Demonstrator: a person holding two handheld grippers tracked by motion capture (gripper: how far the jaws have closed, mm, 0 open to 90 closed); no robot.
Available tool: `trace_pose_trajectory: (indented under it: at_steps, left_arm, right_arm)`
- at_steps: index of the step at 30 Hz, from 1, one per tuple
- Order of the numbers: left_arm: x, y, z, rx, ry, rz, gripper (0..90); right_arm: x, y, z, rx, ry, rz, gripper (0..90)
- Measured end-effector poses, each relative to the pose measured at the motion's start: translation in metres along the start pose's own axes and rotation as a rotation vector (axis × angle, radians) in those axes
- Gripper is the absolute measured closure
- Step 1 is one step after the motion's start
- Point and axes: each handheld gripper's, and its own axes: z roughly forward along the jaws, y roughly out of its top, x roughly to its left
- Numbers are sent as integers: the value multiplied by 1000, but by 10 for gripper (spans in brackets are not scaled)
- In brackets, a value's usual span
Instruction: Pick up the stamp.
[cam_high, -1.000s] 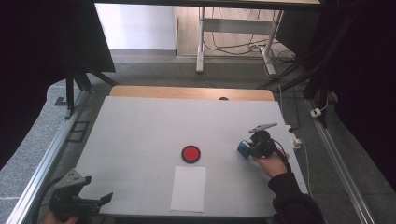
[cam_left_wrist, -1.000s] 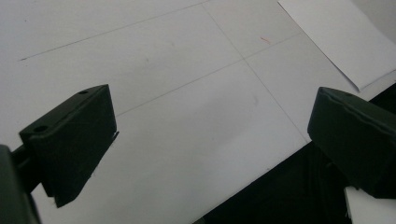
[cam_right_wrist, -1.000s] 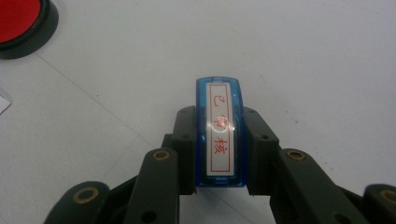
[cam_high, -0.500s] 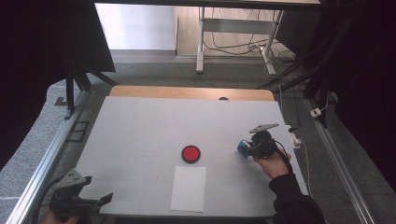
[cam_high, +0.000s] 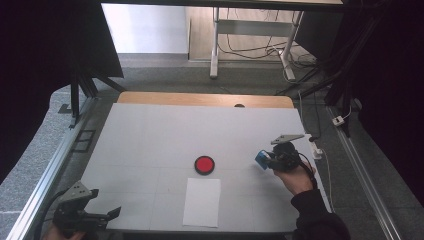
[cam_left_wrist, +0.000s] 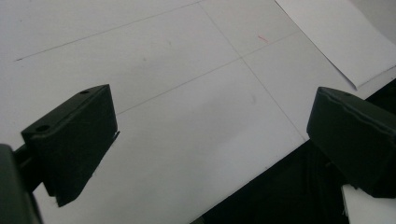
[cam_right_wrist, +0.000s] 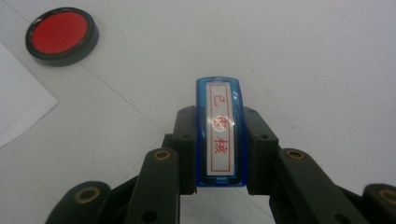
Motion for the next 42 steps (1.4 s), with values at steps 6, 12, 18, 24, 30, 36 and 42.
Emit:
trace_pose_trajectory:
  at_steps: [6,12,18,24,30,36,42]
  left_arm:
    - [1,0,0,-4,-11,-1,19]
    - [1,0,-1,-9,-22,6,16]
    - [1,0,-1,-9,-27,9,15]
    - [0,0,0,-7,-28,15,9]
    - [0,0,-1,-6,-30,14,7]
    - [0,0,0,-5,-25,16,2]
    - [0,0,0,-3,-22,14,0]
  right_arm:
    - [5,-1,-9,-29,12,-12,708]
    - [11,-1,-16,-39,28,-3,707]
    - [16,0,-21,-68,41,10,708]
    - [26,3,-27,-84,64,-9,707]
    - [36,6,-31,-98,89,-47,707]
    - [47,10,-32,-109,112,-62,707]
    - [57,12,-34,-132,151,-78,707]
